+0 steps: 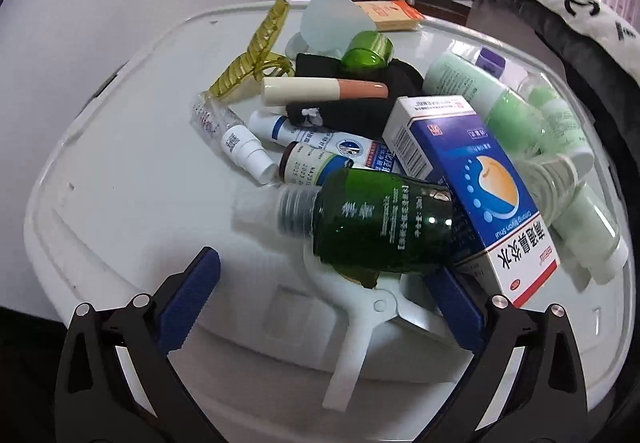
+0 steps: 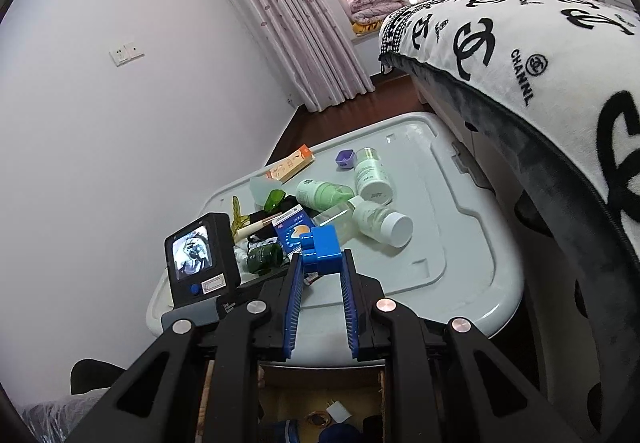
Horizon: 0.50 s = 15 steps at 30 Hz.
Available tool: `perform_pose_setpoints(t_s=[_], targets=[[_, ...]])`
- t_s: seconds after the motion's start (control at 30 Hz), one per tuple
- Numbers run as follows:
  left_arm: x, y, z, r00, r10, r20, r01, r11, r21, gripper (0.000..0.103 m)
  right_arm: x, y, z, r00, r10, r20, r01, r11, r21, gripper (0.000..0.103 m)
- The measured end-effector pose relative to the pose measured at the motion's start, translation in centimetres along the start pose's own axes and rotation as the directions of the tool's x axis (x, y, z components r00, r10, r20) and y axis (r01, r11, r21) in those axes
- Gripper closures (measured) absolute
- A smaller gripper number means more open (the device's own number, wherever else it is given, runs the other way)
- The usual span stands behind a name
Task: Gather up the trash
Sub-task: 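Grasp the white plastic clip with the left gripper while the right gripper holds the block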
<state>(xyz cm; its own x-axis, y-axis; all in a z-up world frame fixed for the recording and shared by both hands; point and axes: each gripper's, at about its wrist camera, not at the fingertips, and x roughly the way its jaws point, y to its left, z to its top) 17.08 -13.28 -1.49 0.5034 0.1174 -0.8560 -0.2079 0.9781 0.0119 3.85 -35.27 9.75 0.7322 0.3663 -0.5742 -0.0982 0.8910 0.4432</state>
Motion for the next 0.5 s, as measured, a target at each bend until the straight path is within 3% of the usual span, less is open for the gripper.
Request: perform_pose_setpoints(t_s=[0.07, 0.1, 0.23, 0.3, 0.33, 0.5], targets=[[-0.2, 0.2, 0.2, 1.000, -0.019, -0.005, 0.019, 1.000, 0.022, 0.023, 0.1, 0.1, 0.0, 1.000, 0.000, -0.003, 0.000, 1.000, -0.001, 0.084], [-0.8, 0.4, 0.1, 0.999, -0.043, 0.011, 0.043, 0.998, 0.052, 0.060, 0.2, 0.1, 0.0, 1.000, 0.000, -0.002, 0.000, 1.000, 0.000, 0.084], [-1.8, 3.2, -0.9, 0.979, -0.204, 0.006, 0.202, 0.971, 0.126, 0.059, 0.4, 0.0, 0.1, 1.000, 0.005, 0.000, -0.005, 1.000, 0.010, 0.084], [-2.6, 4.6, -1.5, 0.975, -0.223, 0.012, 0.217, 0.959, 0.183, 0.059, 0.5, 0.0, 0.1, 1.000, 0.005, -0.002, -0.005, 1.000, 0.009, 0.084], [-3.4, 5.6, -1.7, 0.964, -0.266, 0.013, 0.257, 0.944, 0.204, 0.059, 0.5, 0.1, 0.0, 1.000, 0.006, -0.004, -0.006, 1.000, 0.007, 0.084], [-6.6, 8.8, -1.5, 0.944, -0.314, 0.097, 0.284, 0.929, 0.236, 0.059, 1.1, 0.7, -0.1, 1.000, 0.005, -0.016, -0.005, 1.000, -0.012, 0.084]])
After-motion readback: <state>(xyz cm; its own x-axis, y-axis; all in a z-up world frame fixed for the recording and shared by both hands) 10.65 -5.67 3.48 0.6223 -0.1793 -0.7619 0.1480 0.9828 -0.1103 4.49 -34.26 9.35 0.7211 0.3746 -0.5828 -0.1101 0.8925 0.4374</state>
